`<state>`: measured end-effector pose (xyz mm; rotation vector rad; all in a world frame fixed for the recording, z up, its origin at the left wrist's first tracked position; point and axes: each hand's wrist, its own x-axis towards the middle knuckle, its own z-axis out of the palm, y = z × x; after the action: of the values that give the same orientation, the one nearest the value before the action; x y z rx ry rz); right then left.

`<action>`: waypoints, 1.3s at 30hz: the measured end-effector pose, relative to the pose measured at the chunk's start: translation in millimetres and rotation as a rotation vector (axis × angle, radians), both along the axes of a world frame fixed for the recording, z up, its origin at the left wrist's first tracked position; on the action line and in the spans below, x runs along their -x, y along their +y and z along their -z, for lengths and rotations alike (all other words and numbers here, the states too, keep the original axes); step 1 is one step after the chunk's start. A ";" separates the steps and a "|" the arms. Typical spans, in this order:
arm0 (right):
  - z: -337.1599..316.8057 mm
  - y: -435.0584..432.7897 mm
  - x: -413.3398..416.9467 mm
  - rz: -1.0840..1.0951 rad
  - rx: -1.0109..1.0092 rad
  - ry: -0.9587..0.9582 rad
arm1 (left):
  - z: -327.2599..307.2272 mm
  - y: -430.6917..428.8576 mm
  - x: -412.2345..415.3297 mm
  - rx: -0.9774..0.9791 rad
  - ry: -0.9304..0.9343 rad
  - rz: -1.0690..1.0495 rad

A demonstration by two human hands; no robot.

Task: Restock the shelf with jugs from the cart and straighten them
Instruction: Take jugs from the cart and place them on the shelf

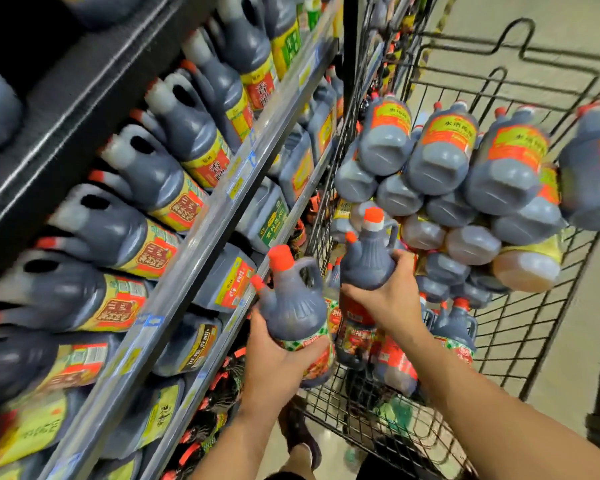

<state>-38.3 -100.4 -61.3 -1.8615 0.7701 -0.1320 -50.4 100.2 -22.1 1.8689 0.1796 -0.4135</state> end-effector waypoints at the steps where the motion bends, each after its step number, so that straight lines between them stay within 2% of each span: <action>1: -13.2 -0.8 -2.6 -0.004 0.018 -0.033 | -10.0 -1.4 -3.6 0.009 -0.042 -0.009; 12: -178.6 38.8 -7.7 -0.044 0.103 -0.410 | -155.6 27.8 -25.7 0.152 -0.484 -0.068; 20: -274.7 118.7 20.4 -0.153 0.144 -0.607 | -242.5 104.1 7.2 0.189 -0.662 -0.128; 25: -309.8 174.2 34.1 -0.223 0.174 -0.705 | -274.3 158.7 32.0 0.158 -0.767 -0.193; 29: -324.2 215.7 38.6 -0.322 0.123 -0.782 | -288.9 202.9 48.6 0.118 -0.837 -0.257; 34: -329.9 267.3 35.7 -0.412 0.063 -0.809 | -298.9 255.3 61.8 0.032 -0.867 -0.401; 39: -330.7 305.2 22.4 -0.547 -0.021 -0.805 | -300.9 294.0 65.1 -0.048 -0.821 -0.505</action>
<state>-60.7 204.8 269.4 -1.7218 -0.2882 -0.4775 -115.5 394.2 278.8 1.8139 0.0930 0.7043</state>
